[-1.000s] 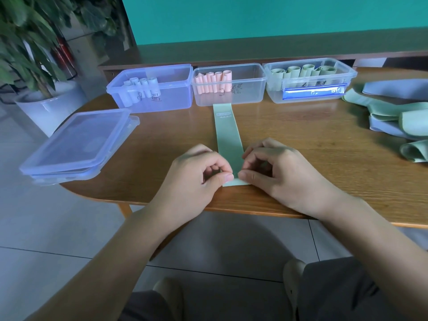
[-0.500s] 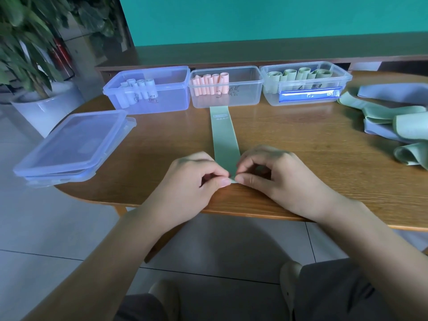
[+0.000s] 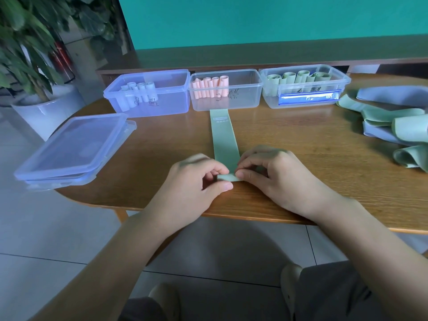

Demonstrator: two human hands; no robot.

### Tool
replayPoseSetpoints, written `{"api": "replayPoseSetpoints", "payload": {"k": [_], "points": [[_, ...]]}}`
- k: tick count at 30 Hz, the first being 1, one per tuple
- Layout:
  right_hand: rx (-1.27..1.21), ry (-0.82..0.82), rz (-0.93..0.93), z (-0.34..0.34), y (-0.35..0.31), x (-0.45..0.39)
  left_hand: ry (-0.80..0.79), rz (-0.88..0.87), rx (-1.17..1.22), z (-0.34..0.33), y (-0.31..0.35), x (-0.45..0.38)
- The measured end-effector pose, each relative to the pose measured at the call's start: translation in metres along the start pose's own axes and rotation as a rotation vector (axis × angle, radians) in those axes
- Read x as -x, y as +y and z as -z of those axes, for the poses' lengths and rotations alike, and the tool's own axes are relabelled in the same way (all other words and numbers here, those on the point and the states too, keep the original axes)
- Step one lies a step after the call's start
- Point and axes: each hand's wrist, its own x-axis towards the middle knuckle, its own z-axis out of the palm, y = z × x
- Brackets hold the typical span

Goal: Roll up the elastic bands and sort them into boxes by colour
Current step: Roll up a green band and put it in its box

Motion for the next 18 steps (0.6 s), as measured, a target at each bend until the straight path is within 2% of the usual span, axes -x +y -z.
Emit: {"api": "replayPoseSetpoints", "payload": {"k": [5, 13, 18], "points": [[-0.013, 0.054, -0.009, -0.0027, -0.0002, -0.0011, 0.046, -0.013, -0.006, -0.0030, -0.0044, -0.0058], [-0.044, 0.010, -0.022, -0.0021, 0.0035, -0.0032, 0.092, -0.011, 0.013, -0.0053, -0.0088, -0.0101], [-0.028, -0.016, 0.006, -0.0001, 0.0068, -0.0098, 0.042, 0.022, 0.023, -0.0018, -0.0038, -0.0106]]}}
